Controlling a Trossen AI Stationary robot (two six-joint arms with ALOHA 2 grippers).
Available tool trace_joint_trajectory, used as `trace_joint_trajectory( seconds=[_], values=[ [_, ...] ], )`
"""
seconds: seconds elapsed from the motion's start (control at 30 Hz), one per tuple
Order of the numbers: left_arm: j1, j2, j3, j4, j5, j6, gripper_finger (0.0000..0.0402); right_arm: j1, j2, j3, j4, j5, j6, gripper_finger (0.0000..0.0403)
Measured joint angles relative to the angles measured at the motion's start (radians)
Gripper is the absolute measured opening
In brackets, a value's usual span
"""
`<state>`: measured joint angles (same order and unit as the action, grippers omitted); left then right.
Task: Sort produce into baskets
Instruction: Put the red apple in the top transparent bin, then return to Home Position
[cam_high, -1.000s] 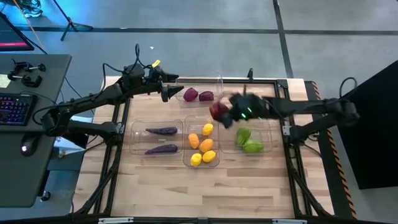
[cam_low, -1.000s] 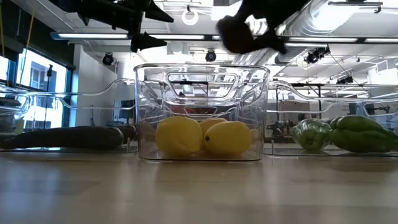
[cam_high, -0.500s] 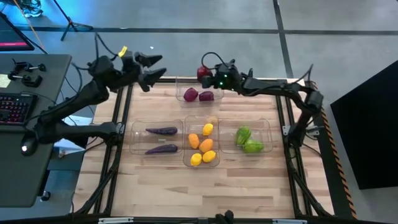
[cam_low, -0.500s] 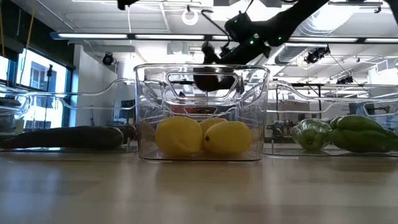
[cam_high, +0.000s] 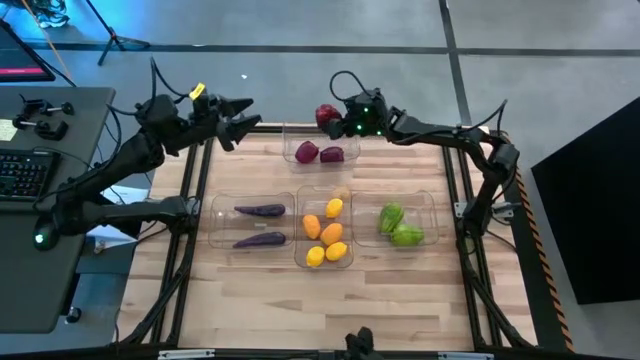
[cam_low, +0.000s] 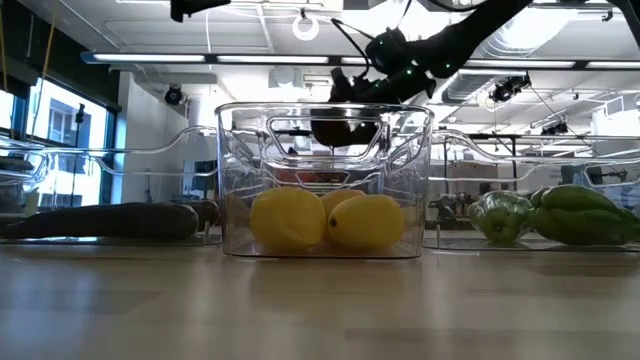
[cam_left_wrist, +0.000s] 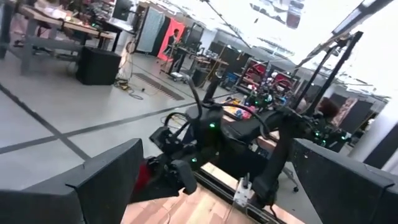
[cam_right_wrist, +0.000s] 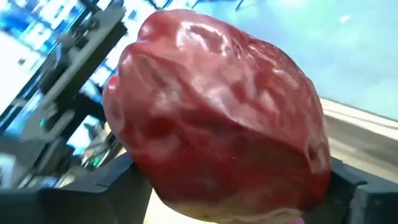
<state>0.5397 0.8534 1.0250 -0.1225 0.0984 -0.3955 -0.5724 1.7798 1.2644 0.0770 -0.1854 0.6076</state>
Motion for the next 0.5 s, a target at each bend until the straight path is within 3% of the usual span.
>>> trace_joint_trajectory(
  seconds=[0.07, 0.23, 0.5],
  values=[
    [-0.015, 0.001, -0.001, 0.012, -0.001, 0.004, 0.0394, -0.007, 0.000, 0.000, -0.020, -0.042, -0.026, 0.0324],
    [-0.061, 0.014, -0.001, 0.015, -0.008, 0.027, 0.0394, -0.022, -0.001, 0.000, -0.101, -0.024, -0.046, 0.0392],
    [-0.122, 0.040, -0.001, 0.014, -0.044, 0.056, 0.0394, -0.106, -0.014, 0.000, 0.000, -0.108, -0.018, 0.0363]
  ],
)
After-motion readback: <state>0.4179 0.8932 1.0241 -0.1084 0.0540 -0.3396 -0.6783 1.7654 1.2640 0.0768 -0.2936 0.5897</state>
